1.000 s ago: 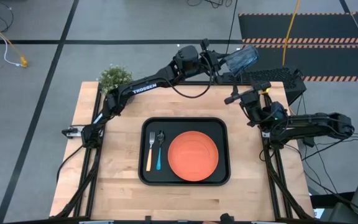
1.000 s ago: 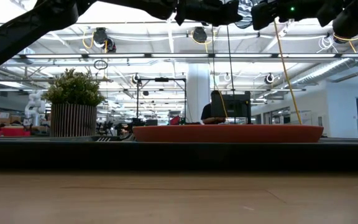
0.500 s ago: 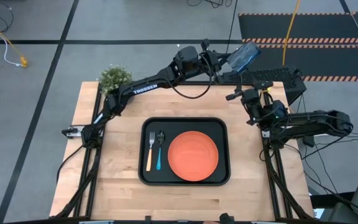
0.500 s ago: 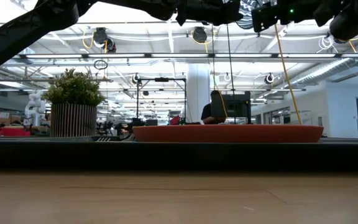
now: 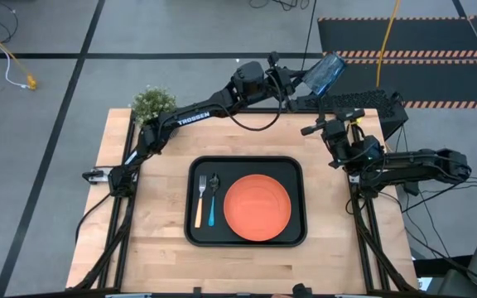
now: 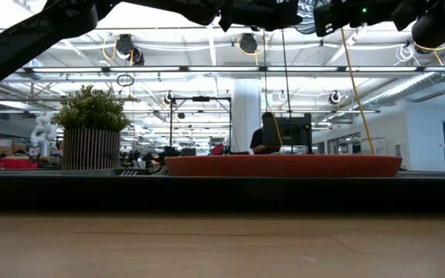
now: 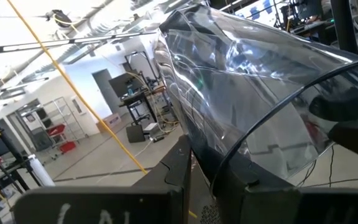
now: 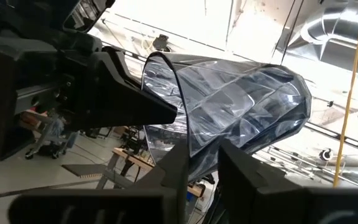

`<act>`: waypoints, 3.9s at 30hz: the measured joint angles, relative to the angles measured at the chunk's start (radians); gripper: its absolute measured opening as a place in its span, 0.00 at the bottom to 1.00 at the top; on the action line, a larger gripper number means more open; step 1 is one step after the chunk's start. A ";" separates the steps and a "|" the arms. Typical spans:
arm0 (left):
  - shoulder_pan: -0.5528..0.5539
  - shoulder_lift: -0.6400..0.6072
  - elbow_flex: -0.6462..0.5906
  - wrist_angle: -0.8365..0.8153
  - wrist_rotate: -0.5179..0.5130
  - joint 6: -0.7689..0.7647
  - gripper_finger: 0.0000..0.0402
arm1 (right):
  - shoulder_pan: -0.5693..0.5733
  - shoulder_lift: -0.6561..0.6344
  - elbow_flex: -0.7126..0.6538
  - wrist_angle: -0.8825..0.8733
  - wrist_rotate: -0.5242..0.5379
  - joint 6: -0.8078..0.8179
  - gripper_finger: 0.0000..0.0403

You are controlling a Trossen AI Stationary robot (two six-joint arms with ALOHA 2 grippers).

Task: Pick and place plate/cup/fork/spoon on tray
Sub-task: Put the blue cup to the top right of the orange plate on the black table tray

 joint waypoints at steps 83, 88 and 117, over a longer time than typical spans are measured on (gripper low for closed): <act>0.178 -0.179 -0.115 -1.642 -0.096 0.043 0.02 | 0.419 -0.147 0.196 -1.133 0.058 0.696 0.24; 0.220 -0.139 -0.233 -1.588 -0.121 0.000 0.02 | 0.419 -0.112 0.228 -1.107 0.053 0.680 0.24; 0.206 -0.118 -0.309 -1.448 -0.221 -0.042 0.17 | 0.384 -0.101 0.212 -1.109 0.051 0.663 0.24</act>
